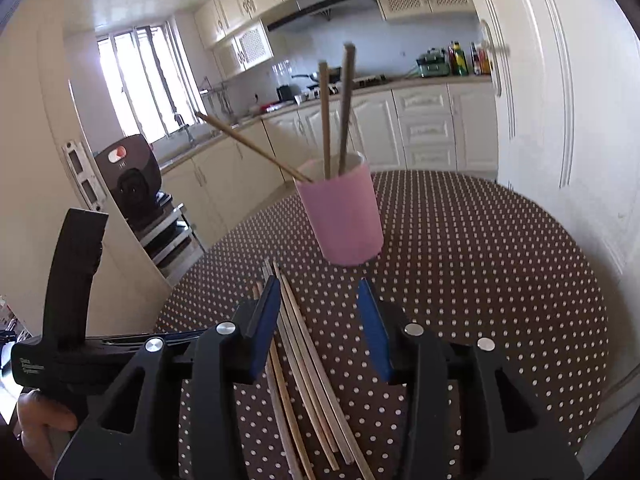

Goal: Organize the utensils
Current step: 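Move both open tools back down toward the chopstick pile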

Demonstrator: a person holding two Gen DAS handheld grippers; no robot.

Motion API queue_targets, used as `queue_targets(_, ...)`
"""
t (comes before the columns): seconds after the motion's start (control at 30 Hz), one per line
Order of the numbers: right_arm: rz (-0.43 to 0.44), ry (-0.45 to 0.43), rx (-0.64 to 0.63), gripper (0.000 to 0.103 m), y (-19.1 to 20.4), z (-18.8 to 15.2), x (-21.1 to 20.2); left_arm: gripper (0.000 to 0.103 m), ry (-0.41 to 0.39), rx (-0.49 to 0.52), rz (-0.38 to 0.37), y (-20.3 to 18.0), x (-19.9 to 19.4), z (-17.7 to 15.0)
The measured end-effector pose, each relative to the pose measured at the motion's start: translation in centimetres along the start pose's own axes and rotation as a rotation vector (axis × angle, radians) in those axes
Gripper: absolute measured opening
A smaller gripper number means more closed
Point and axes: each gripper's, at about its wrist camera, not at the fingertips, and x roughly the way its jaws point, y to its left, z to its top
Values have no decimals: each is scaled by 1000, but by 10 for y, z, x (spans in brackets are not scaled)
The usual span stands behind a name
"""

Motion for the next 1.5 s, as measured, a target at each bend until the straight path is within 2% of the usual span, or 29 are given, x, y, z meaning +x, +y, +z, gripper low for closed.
queue_targets(0.23, 17, 48, 18, 41, -8, -6, 9, 43, 68, -37, 19, 3, 21, -4)
queue_targets(0.57, 16, 80, 28, 43, -18, -5, 17, 41, 61, 1, 132, -14, 31, 4)
queue_targets(0.7, 14, 100, 30, 44, -20, -5, 21, 39, 57, 10, 153, -23, 41, 13)
queue_targets(0.8, 11, 110, 32, 44, -22, -5, 22, 33, 63, 20, 158, -22, 41, 16)
queue_targets(1.07, 12, 148, 12, 45, -21, -2, 28, 32, 73, 72, 163, -18, 38, 16)
queue_targets(1.17, 7, 179, -4, 45, -19, 1, 37, 20, 82, 95, 189, -17, 41, 21)
queue_targets(1.5, 9, 298, -128, 43, -4, 5, 77, 18, 101, 132, 121, -2, 39, 29)
